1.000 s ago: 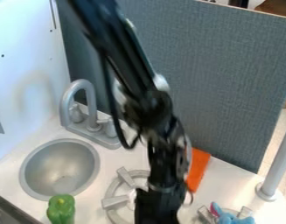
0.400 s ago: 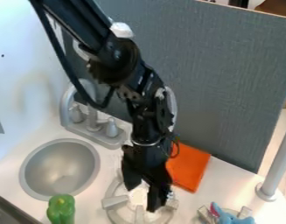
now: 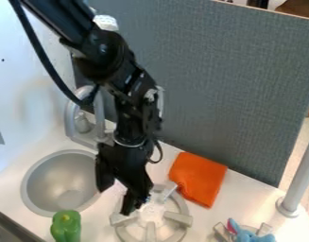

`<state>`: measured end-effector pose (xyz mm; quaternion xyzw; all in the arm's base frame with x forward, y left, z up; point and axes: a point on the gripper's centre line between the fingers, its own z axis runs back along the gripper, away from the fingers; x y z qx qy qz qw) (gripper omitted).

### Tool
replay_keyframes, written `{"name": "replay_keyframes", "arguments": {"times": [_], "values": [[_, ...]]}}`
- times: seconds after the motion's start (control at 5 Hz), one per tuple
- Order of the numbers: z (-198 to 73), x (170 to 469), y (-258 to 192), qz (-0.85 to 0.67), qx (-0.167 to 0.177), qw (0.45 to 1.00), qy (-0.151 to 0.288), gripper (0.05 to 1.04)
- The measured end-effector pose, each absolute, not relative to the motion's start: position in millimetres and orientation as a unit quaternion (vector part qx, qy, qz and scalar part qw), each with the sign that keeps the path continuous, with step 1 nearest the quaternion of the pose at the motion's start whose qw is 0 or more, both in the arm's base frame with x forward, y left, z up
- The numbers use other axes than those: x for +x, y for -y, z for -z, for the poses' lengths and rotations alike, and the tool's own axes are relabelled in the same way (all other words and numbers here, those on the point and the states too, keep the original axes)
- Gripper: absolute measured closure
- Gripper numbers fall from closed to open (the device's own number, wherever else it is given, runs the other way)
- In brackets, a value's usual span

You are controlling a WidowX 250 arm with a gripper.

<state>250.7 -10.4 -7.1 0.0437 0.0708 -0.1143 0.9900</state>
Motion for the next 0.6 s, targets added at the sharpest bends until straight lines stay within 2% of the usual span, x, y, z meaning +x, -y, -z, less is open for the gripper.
{"name": "replay_keyframes", "arguments": {"times": [0.4,0.6], "values": [[13.2,232.8,-24.7,0.069,0.042,0.992,-0.101,0.083],[17.2,228.6,-33.3,0.066,0.047,0.992,-0.097,0.083]]}}
